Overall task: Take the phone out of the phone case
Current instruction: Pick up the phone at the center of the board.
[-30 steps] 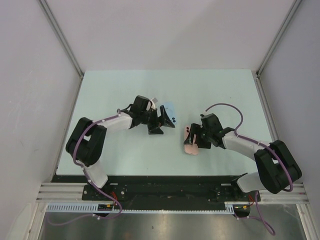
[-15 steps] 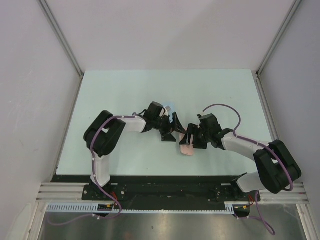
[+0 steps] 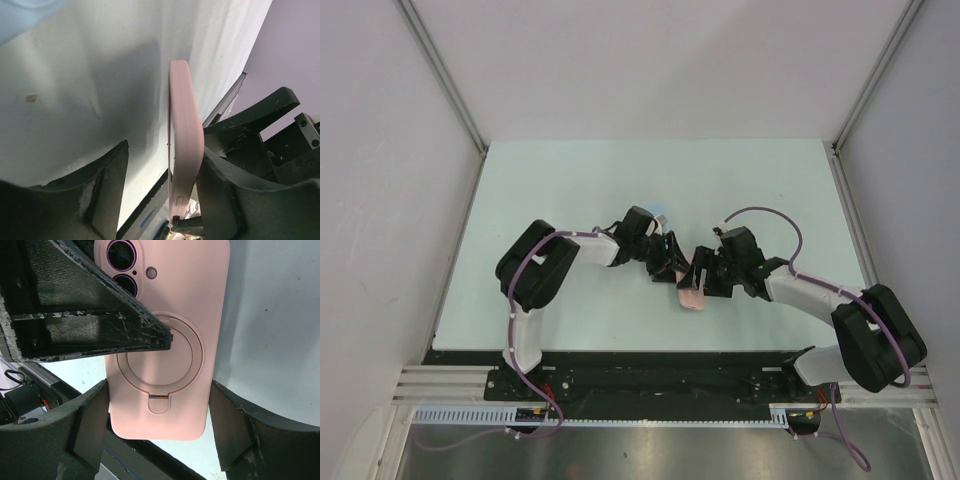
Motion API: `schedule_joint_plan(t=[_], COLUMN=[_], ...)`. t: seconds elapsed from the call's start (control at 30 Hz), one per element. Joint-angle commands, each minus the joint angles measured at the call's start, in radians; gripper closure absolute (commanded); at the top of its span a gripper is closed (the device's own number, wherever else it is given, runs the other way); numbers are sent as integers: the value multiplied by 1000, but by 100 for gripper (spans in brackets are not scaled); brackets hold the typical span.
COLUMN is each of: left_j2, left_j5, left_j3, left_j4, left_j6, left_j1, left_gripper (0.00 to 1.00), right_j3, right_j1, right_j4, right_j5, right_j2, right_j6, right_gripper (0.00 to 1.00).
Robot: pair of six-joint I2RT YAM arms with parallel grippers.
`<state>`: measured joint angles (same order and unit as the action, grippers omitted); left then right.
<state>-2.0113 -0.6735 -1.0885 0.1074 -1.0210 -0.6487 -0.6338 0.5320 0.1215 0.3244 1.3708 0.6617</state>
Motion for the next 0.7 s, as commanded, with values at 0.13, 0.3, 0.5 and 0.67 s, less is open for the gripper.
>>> schedule_joint_plan(t=[0.13, 0.3, 0.5, 0.67], left_j2=[11, 75, 146, 169], left_j5=[5, 2, 64, 138], left_j3=[-54, -77, -120, -143], left_j4=[11, -52, -187, -270], left_j6=[-4, 18, 42, 7], left_j1=[-20, -17, -2, 1], left_gripper=[73, 97, 100, 100], right_j3=[-3, -43, -188, -274], right_j1=[22, 26, 129, 298], right_j4=[-43, 68, 279, 339], right_j5=[8, -50, -299, -563], right_j2=[-49, -101, -220, -207], right_j6=[6, 7, -28, -45], right_gripper=[37, 15, 10, 10])
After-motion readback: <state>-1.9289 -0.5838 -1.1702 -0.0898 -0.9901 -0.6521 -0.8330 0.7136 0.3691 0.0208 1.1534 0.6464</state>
